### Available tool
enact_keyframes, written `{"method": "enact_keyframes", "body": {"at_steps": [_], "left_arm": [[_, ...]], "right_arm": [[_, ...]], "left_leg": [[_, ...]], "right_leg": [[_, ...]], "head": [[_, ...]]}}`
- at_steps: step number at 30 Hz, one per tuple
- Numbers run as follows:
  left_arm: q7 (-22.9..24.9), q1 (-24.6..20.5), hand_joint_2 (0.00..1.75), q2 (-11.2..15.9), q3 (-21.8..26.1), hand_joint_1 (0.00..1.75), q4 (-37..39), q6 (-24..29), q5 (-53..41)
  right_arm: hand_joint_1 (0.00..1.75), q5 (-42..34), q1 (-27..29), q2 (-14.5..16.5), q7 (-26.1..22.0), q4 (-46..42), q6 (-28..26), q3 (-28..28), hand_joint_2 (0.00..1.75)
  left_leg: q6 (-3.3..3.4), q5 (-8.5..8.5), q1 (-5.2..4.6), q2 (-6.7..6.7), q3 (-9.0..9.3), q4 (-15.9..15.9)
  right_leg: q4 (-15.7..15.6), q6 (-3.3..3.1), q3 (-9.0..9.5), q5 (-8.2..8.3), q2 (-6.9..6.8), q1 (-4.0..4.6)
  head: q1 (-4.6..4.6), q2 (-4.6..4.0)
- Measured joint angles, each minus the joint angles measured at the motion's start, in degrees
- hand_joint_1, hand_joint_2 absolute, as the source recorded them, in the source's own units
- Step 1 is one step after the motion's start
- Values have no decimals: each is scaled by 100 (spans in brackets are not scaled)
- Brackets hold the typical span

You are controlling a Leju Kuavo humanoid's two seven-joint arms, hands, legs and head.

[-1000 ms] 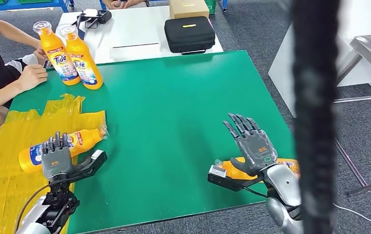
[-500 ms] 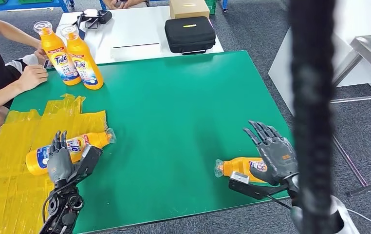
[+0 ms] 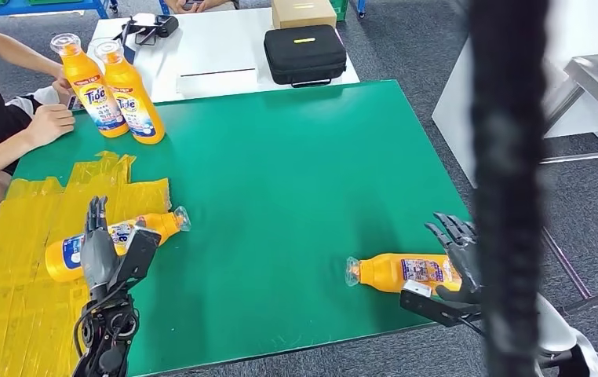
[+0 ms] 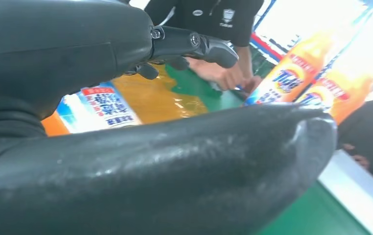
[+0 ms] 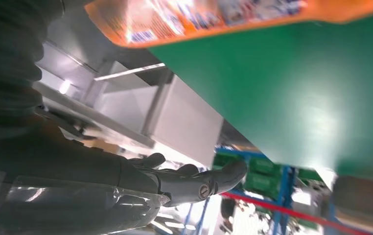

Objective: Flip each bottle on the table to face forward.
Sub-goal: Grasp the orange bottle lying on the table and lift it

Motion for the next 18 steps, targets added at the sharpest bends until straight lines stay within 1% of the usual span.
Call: {"method": "enact_keyframes", "body": {"at_steps": [11, 14, 18], "left_arm": [[-81, 28, 0, -23, -175, 0, -248, -61, 240], [-285, 119, 0, -36, -212, 0, -454, -387, 852], [-567, 422, 0, -63, -427, 0, -1182, -828, 1598]], "right_arm": [[0, 89, 128, 99, 81, 259, 51, -66, 175], [0, 114, 174, 135, 93, 287, 136, -85, 175], [0, 210, 264, 239, 108, 432, 187, -113, 175]], "left_leg": [[0, 0, 0, 1, 0, 0], [0, 0, 0, 1, -1, 0], [0, -2, 0, 1, -4, 0]], "right_leg": [[0, 0, 0, 0, 1, 0], [0, 0, -1, 0, 1, 0], [0, 0, -4, -1, 2, 0]], "head": [[0, 0], [-1, 0], [0, 0]]}}
